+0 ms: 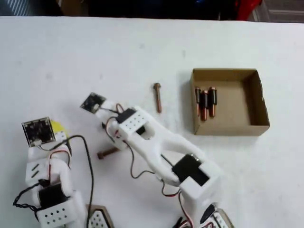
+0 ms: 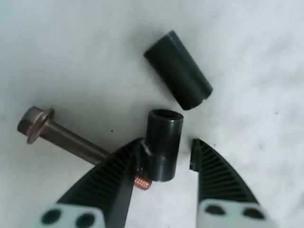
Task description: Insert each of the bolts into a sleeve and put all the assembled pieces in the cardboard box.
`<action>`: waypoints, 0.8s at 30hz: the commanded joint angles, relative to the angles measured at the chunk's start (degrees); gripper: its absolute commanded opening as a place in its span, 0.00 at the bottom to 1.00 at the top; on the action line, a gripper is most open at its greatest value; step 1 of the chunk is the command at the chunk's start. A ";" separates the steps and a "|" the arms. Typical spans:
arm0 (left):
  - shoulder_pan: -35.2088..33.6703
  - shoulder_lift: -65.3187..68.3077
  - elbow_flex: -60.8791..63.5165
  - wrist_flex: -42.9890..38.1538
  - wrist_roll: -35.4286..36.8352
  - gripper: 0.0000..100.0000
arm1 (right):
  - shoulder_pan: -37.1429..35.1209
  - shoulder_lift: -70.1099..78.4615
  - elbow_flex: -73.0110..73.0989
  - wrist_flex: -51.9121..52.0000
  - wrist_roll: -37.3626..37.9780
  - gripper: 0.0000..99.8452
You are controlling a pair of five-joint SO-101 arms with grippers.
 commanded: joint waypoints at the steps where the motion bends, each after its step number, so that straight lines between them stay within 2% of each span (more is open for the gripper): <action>1: -0.40 -0.57 -0.62 -1.23 -0.62 0.09 | -0.66 3.03 -4.31 -0.84 0.62 0.15; 4: -0.31 -0.57 -0.53 -1.23 -0.62 0.09 | -0.48 4.70 -5.54 -0.40 0.62 0.13; 8: -0.22 -0.57 -0.53 -1.23 -0.62 0.09 | -0.40 4.79 -7.30 2.51 0.62 0.01; 11: -0.13 -0.57 -0.44 -1.23 -0.62 0.09 | -0.31 4.79 -7.74 4.62 0.62 0.04; 16: -0.13 -0.57 -0.44 -1.05 -0.62 0.09 | 0.57 2.59 -11.52 11.21 0.62 0.02; 24: -0.13 -0.57 -0.44 -0.97 -0.62 0.09 | 7.52 -11.21 -14.24 20.18 0.62 0.02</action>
